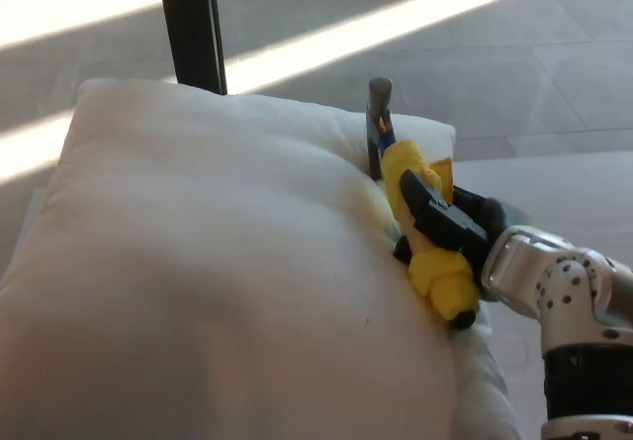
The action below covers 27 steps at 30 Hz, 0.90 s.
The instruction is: A hammer is kept on the right hand side and a pillow is kept on the left hand side on the desk infront of the robot and the robot uses its right hand to pick up the hammer and makes a downward swinging motion to hit the pillow
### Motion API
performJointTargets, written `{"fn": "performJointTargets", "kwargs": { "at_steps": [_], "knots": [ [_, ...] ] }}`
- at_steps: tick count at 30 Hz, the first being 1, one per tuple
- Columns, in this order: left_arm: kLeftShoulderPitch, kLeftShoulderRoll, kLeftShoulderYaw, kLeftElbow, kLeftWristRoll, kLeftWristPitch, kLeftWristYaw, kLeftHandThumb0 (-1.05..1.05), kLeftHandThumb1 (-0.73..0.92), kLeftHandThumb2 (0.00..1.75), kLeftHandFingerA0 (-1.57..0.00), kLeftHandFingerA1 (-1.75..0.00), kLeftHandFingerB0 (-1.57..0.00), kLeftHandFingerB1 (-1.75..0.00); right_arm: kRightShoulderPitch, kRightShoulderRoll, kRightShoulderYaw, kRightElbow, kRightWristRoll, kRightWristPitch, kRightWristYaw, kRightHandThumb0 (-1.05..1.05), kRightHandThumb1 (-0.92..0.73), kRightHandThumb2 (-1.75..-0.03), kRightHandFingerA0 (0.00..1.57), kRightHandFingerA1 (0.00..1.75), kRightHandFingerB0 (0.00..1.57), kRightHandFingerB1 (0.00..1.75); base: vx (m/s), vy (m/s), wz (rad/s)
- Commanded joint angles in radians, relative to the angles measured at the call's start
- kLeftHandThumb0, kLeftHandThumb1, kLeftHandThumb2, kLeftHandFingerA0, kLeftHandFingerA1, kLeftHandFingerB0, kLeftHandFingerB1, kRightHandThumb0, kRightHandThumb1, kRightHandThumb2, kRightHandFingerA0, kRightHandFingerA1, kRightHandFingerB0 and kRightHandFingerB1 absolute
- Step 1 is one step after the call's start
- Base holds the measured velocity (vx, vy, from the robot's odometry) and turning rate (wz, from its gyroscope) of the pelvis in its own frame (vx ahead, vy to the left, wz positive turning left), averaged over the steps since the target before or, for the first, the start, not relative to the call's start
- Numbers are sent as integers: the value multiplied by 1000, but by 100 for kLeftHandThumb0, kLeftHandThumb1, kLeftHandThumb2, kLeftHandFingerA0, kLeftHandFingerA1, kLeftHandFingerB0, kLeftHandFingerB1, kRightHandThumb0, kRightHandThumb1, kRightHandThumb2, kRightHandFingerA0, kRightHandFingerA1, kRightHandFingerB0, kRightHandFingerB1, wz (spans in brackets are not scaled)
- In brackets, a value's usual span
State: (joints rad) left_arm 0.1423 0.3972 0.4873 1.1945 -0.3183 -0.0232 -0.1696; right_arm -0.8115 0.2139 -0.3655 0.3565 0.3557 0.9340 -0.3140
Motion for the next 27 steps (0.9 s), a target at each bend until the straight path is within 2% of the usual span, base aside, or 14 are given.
{"fn": "performJointTargets", "kwargs": {
  "at_steps": [1,7,8,12,13,14,15,16,17,18,20,25,26,27],
  "knots": [
    [6,20,-4,6,10,25,9,-23,6,100,-102,-111,-114,-114,-119,7,-24,23,26,90,-59,-41,-91,-69,102,175,66,166,0,0,0],
    [12,19,-26,8,30,10,11,-71,8,132,-95,-128,-103,-119,-270,-25,-54,64,43,67,-37,-39,-88,-72,103,175,69,175,0,0,0],
    [8,9,13,-1,-15,28,11,-22,7,101,-107,-114,-116,-115,-334,-56,-64,91,46,56,-27,-38,-81,-79,103,175,74,175,0,0,0],
    [18,6,11,-7,-6,3,0,-22,6,100,-103,-111,-112,-112,-393,-76,-98,126,52,60,-43,-40,-87,-76,105,175,76,175,0,0,0],
    [14,9,22,-7,-20,32,-5,-74,2,147,-85,-135,-94,-120,-397,-83,-91,127,45,59,-32,-39,-84,-80,106,175,79,175,0,0,0],
    [9,7,21,1,-14,37,19,-22,8,102,-98,-109,-115,-114,-402,-91,-89,130,41,61,-23,-39,-81,-79,107,175,80,175,0,0,0],
    [14,5,20,-1,-11,25,8,-22,8,102,-104,-112,-115,-114,-404,-97,-91,135,42,61,-18,-40,-78,-79,108,175,81,175,0,0,0],
    [18,3,20,-4,-12,20,-4,-57,-13,154,-80,-138,-97,-123,-405,-104,-90,140,41,61,-12,-48,-61,-105,127,145,109,135,0,0,0],
    [22,3,15,-10,-7,16,-19,-24,7,101,-107,-114,-112,-113,-406,-111,-102,146,45,54,-13,-48,-59,-104,129,146,111,136,0,0,0],
    [27,5,4,-14,3,10,-28,-24,8,101,-107,-114,-111,-112,-404,-114,-121,148,53,42,-21,-36,-78,-79,108,175,78,175,0,0,0],
    [28,4,6,-18,1,12,-25,-70,-4,143,-84,-131,-94,-119,-403,-127,-125,157,52,38,-11,-38,-85,-79,108,175,78,175,0,0,0],
    [13,7,23,-1,-12,20,-4,-22,6,101,-110,-115,-118,-116,-383,-172,-124,191,35,-12,13,-35,-86,-85,109,175,80,175,0,0,0],
    [12,9,16,1,-3,20,5,-59,-11,148,-90,-135,-104,-122,-378,-179,-119,196,30,-20,21,-34,-85,-87,110,175,80,175,0,0,0],
    [4,8,25,7,-9,30,23,-22,6,101,-110,-115,-120,-117,-371,-194,-124,209,32,-32,30,-34,-85,-90,110,175,79,175,0,0,0]
  ]
}}
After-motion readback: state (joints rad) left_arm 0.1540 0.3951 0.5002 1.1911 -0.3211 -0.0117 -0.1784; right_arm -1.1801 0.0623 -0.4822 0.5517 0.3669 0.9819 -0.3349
